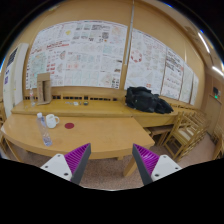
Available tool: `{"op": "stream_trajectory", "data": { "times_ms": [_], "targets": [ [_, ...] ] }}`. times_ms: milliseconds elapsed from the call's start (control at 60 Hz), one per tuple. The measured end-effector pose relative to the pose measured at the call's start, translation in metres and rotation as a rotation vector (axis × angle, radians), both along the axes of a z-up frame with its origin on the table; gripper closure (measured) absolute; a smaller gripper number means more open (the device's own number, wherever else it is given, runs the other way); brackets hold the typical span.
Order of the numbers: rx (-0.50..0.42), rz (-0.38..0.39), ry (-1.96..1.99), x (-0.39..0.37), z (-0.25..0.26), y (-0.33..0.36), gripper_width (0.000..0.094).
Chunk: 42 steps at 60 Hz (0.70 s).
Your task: Pour water
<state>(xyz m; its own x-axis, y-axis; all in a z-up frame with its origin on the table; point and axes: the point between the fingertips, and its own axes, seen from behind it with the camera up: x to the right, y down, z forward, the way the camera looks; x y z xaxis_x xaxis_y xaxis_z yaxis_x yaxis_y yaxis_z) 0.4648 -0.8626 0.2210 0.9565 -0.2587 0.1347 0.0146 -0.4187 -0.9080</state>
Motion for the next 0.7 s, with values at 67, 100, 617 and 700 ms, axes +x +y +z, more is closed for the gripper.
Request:
{"op": "stream_trajectory", "data": {
  "times_ms": [67,100,617,700],
  "targets": [
    [-0.017,0.001,0.003,-0.004,-0.009,-0.001,0.0081],
    [-0.032,0.0,0.003,-0.007,-0.018,-0.002,0.008],
    [-0.111,0.149,0.106,-0.254,-0.184,0.089,0.0088],
    [-0.068,0.184,0.123,-0.296,-0.187,0.141,0.0087]
  ]
}}
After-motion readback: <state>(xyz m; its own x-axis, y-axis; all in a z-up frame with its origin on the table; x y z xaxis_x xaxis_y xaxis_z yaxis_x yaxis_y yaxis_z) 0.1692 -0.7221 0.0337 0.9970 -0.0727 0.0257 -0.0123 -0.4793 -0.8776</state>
